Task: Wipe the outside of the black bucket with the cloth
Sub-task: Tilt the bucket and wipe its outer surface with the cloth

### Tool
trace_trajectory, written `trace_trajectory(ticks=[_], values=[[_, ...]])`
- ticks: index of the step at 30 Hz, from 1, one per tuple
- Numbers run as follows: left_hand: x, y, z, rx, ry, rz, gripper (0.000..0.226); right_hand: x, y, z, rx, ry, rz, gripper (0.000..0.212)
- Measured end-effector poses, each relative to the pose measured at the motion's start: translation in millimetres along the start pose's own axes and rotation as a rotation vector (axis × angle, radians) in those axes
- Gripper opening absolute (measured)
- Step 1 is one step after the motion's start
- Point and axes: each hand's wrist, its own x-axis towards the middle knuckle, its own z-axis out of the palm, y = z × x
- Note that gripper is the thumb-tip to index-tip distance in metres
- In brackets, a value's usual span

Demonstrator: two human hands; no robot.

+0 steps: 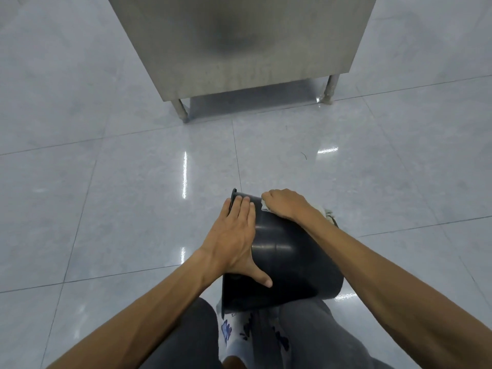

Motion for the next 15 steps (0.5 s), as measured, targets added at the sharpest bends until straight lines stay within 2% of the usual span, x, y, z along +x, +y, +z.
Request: trace_trajectory(ticks=[4,7,11,15], values=[[2.9,-3.4,-1.7,0.013,0.022,0.026,0.168,-63.2,6.8,34.8,-0.159,0.448,-0.171,0.052],[0.6,-2.4,-0.7,0.009,0.034,0.035,0.167,-114.9,15.2,70.9,-0.166,0.618,-0.214,0.055],[-13.0,7.7,1.7,0.001,0.023,0.003,0.165,-122.7,19.5,68.1,-0.139,0.559,-0.157,0.062],[-16.9,10.7,-0.1,-0.038,0.026,-0.016,0.163,-67.6,13.0,15.4,-0.114,0.302,-0.029,0.055]])
